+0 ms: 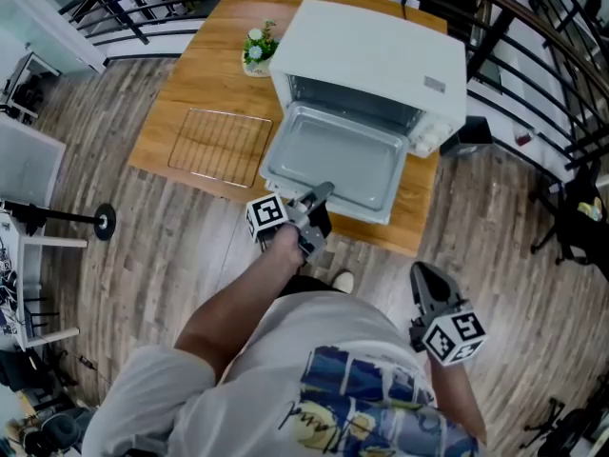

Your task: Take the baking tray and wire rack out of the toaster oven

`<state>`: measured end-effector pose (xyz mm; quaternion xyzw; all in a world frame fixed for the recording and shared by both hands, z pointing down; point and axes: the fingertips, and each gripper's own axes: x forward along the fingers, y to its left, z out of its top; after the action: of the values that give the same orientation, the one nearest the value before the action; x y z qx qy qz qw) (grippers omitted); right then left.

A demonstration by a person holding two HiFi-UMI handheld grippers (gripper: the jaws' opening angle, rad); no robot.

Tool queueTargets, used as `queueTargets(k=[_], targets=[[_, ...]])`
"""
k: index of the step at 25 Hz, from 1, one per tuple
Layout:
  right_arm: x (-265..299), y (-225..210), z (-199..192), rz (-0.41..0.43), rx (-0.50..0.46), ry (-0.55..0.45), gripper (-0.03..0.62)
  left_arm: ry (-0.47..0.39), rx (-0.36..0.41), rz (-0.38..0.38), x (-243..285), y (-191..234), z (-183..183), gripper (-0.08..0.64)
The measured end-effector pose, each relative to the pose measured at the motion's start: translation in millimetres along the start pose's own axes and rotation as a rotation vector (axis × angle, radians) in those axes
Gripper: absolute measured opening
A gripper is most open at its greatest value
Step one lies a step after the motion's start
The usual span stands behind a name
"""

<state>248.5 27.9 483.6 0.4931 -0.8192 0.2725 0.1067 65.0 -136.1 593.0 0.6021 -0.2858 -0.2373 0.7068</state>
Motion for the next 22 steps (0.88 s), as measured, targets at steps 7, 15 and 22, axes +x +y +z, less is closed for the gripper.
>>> queueTargets(k=[7,15,22], targets=[[21.4,19.2,1.5,0.024,-0.011,0.017,0.002,0.003,-0.002,-0.002,-28.4,-4.1,9.5,0.074],[53.8,47.6,11.2,0.068,-0.038,0.027,0.002,-0.009,0.000,-0.014,-64.5,-13.3,31.7,0.074],[78.1,73.0,16.1,0.098,-0.060,0.034,0.002,-0.030,0.005,-0.016,-99.2,-14.2,58.3,0.075]])
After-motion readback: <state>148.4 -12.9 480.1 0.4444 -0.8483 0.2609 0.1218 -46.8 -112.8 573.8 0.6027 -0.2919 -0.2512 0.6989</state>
